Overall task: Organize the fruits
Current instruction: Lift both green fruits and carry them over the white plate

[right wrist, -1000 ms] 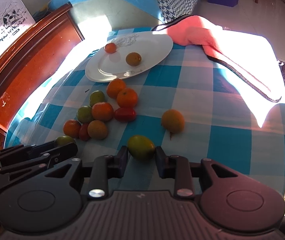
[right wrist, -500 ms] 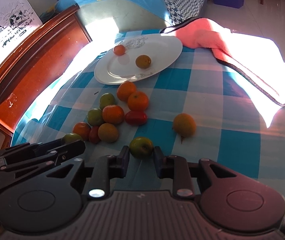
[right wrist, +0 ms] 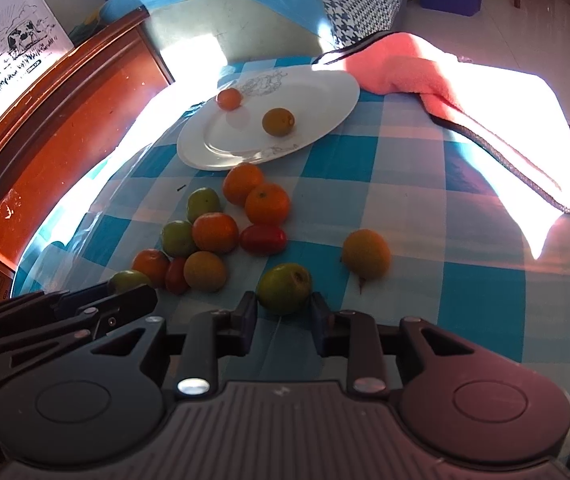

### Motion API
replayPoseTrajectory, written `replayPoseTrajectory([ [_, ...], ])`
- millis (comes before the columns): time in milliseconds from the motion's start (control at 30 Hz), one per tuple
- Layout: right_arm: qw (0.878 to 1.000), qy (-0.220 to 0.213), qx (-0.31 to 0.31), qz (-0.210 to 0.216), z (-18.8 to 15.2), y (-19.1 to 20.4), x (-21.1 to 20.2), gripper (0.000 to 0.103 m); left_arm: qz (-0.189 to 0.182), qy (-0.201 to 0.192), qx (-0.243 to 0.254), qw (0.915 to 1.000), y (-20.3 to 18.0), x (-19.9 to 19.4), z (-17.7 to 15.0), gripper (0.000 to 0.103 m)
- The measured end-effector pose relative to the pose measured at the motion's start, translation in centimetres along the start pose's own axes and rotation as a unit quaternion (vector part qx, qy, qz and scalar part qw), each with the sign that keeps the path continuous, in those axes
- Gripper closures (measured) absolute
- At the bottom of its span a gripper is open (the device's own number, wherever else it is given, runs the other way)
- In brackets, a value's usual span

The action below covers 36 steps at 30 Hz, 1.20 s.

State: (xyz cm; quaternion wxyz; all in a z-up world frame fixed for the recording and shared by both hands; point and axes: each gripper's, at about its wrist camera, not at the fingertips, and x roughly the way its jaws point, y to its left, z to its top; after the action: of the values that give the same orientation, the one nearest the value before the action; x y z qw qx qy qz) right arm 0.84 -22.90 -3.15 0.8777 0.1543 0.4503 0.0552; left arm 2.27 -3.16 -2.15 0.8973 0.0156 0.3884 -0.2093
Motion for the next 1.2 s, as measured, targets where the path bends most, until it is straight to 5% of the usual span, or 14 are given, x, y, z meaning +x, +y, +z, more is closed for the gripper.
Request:
replayPoseTrajectory([
  [267, 1.0, -0.008, -0.001, 0.001, 0.2, 0.2, -0.1, 0.088, 0.003, -0.005, -0.003, 1.0, 0.2, -0.3, 0.3, 0.078],
  [600, 0.999, -0.02, 0.03, -0.007, 1.2, -0.2, 0.6, 0.073, 0.005, -0.009, -0.001, 0.9999, 0.0, -0.3, 0.5, 0.078],
  [933, 1.0, -0.013, 0.017, -0.012, 1.5, 0.8, 1.0, 0.076, 0.003, -0.022, -0.011, 0.9997, 1.0, -0.6, 2.6, 0.078],
  [1200, 0.998, -0.057, -0.034, 0.019, 5.1, 2.5, -1.6, 0.076, 0.0, -0.037, -0.006, 0.9993, 1.6, 0.0, 5.8, 0.078],
])
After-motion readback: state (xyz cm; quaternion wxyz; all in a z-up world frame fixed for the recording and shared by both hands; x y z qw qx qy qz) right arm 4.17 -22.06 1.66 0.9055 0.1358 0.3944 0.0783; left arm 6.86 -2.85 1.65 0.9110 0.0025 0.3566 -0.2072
